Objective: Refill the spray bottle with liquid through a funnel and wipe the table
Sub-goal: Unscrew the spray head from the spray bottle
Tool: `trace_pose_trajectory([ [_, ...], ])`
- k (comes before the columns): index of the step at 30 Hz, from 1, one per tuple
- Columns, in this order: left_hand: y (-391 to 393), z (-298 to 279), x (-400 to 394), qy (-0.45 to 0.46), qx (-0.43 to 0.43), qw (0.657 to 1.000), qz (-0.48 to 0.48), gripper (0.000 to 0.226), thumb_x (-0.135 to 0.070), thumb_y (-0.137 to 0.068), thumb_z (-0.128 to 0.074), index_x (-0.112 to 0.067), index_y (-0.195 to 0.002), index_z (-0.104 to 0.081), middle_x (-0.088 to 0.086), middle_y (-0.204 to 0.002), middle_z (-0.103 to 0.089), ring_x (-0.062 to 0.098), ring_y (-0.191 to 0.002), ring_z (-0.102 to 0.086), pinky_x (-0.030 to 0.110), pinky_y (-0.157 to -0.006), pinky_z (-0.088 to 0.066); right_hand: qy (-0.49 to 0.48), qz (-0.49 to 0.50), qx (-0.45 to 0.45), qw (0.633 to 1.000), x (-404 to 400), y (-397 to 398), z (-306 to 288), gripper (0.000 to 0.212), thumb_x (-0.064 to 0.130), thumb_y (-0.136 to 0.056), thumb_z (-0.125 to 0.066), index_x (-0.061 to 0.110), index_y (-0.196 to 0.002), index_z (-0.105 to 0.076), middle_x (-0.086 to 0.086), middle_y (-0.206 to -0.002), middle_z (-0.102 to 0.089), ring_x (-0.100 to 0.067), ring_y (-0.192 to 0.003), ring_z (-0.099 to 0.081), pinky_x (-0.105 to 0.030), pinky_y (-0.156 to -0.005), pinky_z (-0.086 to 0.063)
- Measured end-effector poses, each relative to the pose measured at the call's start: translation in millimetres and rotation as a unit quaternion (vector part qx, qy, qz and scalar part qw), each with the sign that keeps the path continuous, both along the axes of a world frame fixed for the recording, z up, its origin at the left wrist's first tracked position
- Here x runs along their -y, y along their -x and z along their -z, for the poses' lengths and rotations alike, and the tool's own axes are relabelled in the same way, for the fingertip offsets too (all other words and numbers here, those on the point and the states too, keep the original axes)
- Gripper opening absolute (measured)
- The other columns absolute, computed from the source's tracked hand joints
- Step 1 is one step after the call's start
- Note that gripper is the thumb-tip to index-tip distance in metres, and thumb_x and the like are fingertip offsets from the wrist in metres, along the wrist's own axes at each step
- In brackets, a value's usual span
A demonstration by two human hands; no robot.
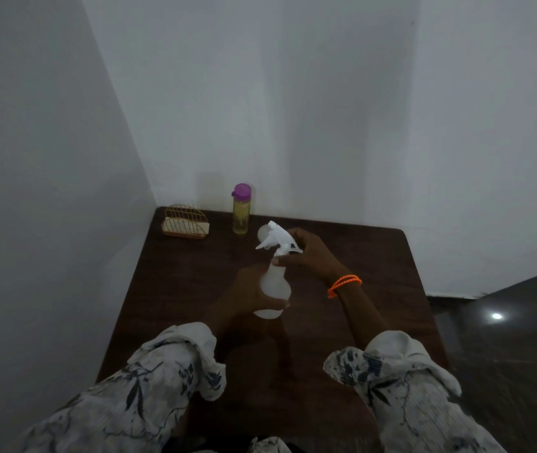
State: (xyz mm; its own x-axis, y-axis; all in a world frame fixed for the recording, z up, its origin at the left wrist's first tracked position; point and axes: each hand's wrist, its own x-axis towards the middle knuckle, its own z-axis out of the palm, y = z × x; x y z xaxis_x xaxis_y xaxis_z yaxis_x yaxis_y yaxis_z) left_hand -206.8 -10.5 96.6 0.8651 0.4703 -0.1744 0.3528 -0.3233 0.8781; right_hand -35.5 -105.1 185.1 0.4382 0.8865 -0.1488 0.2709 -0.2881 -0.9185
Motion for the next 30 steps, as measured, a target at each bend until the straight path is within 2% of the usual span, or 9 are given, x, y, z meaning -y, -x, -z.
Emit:
trace_pose_trajectory([
  [3,-2,1,0,0.002,0.005,1.0,-0.006,0.093,-0.062,-0.051,-0.094,-0.032,-0.131,-0.058,-0.013,-0.125,-0.065,0.004,-0.115,-0.062,0.04,-0.096,-0.058,-0.002,0.017,0.001,1.0,-2,0,2,0.044,0.004,-0.066,-0.091,0.008,-0.102,-0.066,-0.005,-0.096,-0.072,-0.007,-0.082,-0.069,-0.022,-0.069,-0.056],
  [6,-3,2,-1,0.003,0.003,1.0,-0.012,0.091,-0.058,-0.053,-0.095,-0.03,-0.131,-0.058,-0.014,-0.124,-0.065,0.004,-0.115,-0.062,0.04,-0.097,-0.057,-0.011,0.022,-0.033,0.999,-2,-4,4,0.047,-0.005,-0.068,-0.085,0.003,-0.11,-0.066,-0.009,-0.1,-0.073,-0.015,-0.088,-0.071,-0.03,-0.075,-0.057],
  [9,-4,4,-3,0.0,0.003,1.0,-0.011,0.09,-0.058,-0.052,-0.095,-0.03,-0.13,-0.058,-0.014,-0.123,-0.064,0.005,-0.115,-0.062,0.039,-0.096,-0.057,-0.015,0.021,-0.06,0.998,-3,-4,4,0.049,-0.002,-0.069,-0.083,0.005,-0.114,-0.065,-0.016,-0.106,-0.071,-0.021,-0.092,-0.069,-0.035,-0.078,-0.059],
  [13,-7,7,-4,-0.008,0.002,1.0,-0.016,0.093,-0.065,-0.051,-0.093,-0.031,-0.13,-0.058,-0.013,-0.124,-0.065,0.005,-0.114,-0.062,0.037,-0.095,-0.058,-0.006,0.023,-0.032,0.999,-4,-4,3,0.044,-0.002,-0.069,-0.088,0.008,-0.105,-0.065,-0.007,-0.097,-0.071,-0.009,-0.083,-0.069,-0.024,-0.07,-0.056],
  [16,-9,4,-3,-0.009,0.009,1.0,-0.014,0.086,-0.056,-0.054,-0.095,-0.028,-0.127,-0.059,-0.014,-0.12,-0.064,0.004,-0.112,-0.062,0.03,-0.092,-0.056,-0.02,0.04,-0.051,0.998,-3,-7,5,0.04,-0.002,-0.07,-0.082,0.007,-0.106,-0.067,-0.017,-0.102,-0.072,-0.021,-0.088,-0.07,-0.034,-0.076,-0.057],
  [19,-10,3,-3,-0.012,0.012,1.0,-0.012,0.082,-0.054,-0.055,-0.095,-0.031,-0.124,-0.058,-0.017,-0.116,-0.063,0.002,-0.109,-0.062,0.025,-0.089,-0.054,-0.033,0.038,-0.074,0.996,-1,-8,6,0.039,0.001,-0.071,-0.073,0.005,-0.11,-0.066,-0.019,-0.105,-0.071,-0.023,-0.089,-0.069,-0.032,-0.075,-0.059],
  [24,-13,4,-3,-0.029,0.012,0.999,-0.012,0.087,-0.057,-0.055,-0.094,-0.027,-0.128,-0.057,-0.013,-0.123,-0.062,0.005,-0.113,-0.061,0.026,-0.091,-0.053,-0.025,0.048,-0.071,0.996,-2,-6,5,0.045,-0.001,-0.07,-0.087,-0.001,-0.109,-0.064,-0.019,-0.103,-0.072,-0.02,-0.088,-0.07,-0.034,-0.076,-0.06],
  [30,-16,6,-2,-0.036,0.011,0.999,-0.014,0.09,-0.058,-0.055,-0.094,-0.026,-0.131,-0.056,-0.009,-0.127,-0.063,0.008,-0.117,-0.061,0.035,-0.095,-0.056,-0.034,0.042,-0.11,0.992,2,-10,4,0.038,-0.005,-0.08,-0.077,0.002,-0.116,-0.066,-0.017,-0.107,-0.073,-0.022,-0.094,-0.072,-0.031,-0.077,-0.058],
])
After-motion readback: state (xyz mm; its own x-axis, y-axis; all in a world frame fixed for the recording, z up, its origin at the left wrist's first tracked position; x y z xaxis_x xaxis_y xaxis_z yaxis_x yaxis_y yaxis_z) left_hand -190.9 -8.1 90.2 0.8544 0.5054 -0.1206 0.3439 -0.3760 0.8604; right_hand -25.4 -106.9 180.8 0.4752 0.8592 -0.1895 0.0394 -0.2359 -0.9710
